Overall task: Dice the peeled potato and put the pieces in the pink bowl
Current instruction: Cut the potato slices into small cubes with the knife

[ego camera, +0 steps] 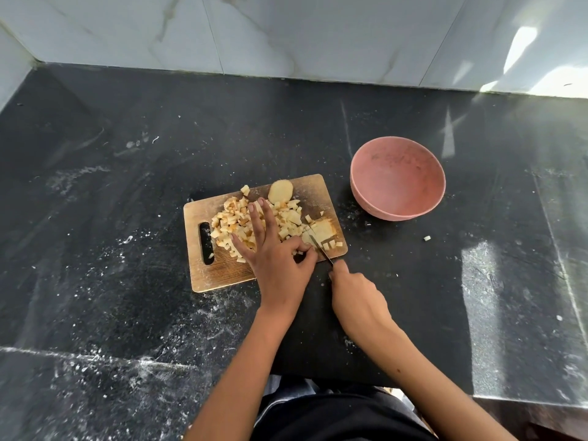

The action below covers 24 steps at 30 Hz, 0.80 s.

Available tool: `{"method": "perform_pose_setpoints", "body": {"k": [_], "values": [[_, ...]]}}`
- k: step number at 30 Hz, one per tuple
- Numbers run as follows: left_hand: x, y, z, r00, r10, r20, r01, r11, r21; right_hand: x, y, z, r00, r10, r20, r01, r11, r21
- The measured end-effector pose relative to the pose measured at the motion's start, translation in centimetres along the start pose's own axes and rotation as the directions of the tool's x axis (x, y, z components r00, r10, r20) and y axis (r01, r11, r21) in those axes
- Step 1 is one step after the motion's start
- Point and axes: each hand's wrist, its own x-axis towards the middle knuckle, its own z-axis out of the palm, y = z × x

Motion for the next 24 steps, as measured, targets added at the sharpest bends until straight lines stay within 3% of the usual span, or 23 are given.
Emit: {"method": "perform_pose_setpoints", "body": {"k": [13,24], "values": [[-0.5,-0.4,-0.8,1.000,-0.009,-0.009,0.009,1.000,0.012,-2.5,0.8,-0.3,0.994,-0.082,-0.072,0.092,0.985,0.144],[-0.1,-0.4,-1.0,1.000,-0.018,-0.009,0.018,1.000,0.024,0.1,-1.2,-0.2,0.999,-0.028,-0.031,0.029,0.999,0.038]]}}
